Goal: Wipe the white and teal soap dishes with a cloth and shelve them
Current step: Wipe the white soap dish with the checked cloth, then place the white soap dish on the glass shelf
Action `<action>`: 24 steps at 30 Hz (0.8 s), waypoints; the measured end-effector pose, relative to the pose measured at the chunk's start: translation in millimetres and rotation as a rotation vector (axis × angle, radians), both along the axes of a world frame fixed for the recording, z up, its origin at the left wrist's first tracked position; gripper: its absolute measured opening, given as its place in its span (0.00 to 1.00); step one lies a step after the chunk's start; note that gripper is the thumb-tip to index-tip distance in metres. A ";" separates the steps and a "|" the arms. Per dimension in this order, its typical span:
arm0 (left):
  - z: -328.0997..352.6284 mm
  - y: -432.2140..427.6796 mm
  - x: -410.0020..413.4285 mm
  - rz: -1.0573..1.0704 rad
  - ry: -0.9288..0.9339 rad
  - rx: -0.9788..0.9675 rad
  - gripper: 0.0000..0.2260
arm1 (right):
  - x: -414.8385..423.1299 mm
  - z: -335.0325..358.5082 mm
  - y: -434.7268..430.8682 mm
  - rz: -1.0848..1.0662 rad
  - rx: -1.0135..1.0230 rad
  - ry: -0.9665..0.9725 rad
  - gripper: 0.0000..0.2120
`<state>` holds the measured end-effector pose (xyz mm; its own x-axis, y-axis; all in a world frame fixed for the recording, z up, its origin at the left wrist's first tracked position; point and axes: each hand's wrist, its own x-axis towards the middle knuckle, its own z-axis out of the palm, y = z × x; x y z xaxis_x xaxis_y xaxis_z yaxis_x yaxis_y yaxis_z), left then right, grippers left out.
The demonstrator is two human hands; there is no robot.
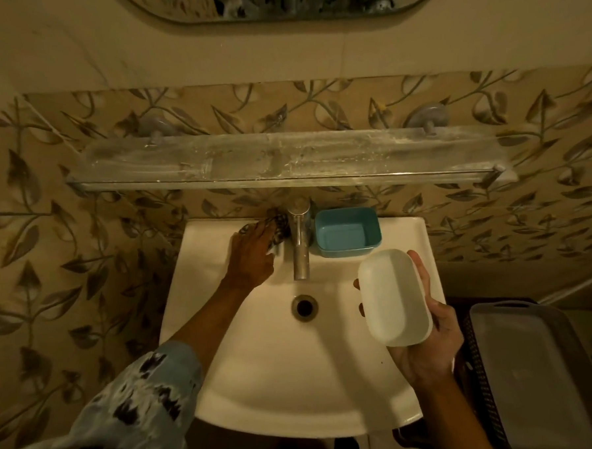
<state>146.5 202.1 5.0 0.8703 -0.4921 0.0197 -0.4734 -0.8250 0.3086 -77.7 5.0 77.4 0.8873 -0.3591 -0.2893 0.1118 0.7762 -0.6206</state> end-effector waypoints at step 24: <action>189.0 33.3 -114.3 0.173 0.298 -1.100 0.35 | 77.4 104.5 68.4 0.030 -0.736 -0.251 0.35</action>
<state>32.2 235.4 194.0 0.9666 -0.2101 0.1464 -0.1676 -0.0867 0.9820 -0.4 73.4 181.9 0.9072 -0.3552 0.2253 0.3026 0.1791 -0.9361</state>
